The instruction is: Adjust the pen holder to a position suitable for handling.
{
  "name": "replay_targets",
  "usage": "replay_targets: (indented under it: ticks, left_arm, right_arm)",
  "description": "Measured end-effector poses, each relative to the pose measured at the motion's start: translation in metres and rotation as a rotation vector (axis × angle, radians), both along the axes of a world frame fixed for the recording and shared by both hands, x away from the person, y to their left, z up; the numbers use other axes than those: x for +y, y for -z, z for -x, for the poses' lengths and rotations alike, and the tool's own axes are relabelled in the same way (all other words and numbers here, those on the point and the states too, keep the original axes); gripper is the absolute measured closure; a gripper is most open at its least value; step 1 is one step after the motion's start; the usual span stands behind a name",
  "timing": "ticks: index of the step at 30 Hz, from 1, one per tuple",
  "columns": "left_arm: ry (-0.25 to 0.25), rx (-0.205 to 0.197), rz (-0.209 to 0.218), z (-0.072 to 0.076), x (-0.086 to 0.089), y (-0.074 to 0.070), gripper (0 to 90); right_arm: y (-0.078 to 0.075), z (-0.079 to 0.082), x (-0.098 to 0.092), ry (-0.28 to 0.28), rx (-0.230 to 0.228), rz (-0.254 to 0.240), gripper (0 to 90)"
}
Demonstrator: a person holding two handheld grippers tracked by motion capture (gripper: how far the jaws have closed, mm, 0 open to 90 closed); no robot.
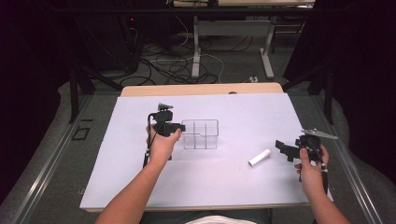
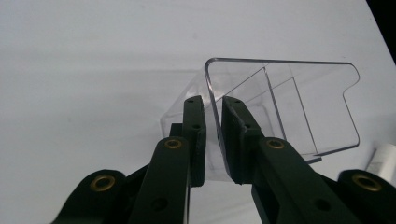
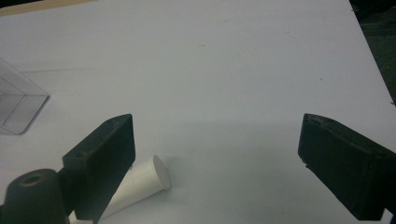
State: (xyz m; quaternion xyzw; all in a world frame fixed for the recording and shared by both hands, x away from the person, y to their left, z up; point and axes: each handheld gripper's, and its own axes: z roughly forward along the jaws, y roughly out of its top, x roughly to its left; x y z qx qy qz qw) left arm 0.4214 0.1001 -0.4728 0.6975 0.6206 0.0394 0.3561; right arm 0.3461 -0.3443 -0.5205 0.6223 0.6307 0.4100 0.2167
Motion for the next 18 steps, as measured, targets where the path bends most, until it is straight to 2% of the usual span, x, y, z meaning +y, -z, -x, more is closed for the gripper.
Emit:
replay_targets:
  ticks: [5, 8, 9, 16, 18]
  left_arm:
    - [0.006, -0.011, 0.005, 0.0019, -0.0045, 0.0007, 80.3]
    - [0.003, -0.014, 0.006, 0.0021, -0.005, 0.0011, 80.2]
    - [0.002, -0.015, 0.008, 0.002, -0.0048, 0.0013, 80.3]
    - [0.017, -0.015, 0.018, 0.0004, -0.0021, 0.0021, 79.4]
    - [0.018, -0.023, 0.033, 0.0007, -0.0015, 0.0019, 79.0]
  right_arm:
    - [-0.0006, 0.0004, -0.0004, -0.007, 0.009, 0.0, 10.5]
    - [0.0006, -0.0004, 0.0006, 0.003, -0.006, -0.004, 10.5]
    - [-0.0004, 0.0003, -0.0004, -0.009, 0.011, -0.001, 10.4]
    - [-0.0005, 0.0005, 0.0001, -0.009, 0.012, -0.002, 10.5]
    - [-0.0003, 0.0004, -0.0003, -0.008, 0.013, -0.002, 10.5]
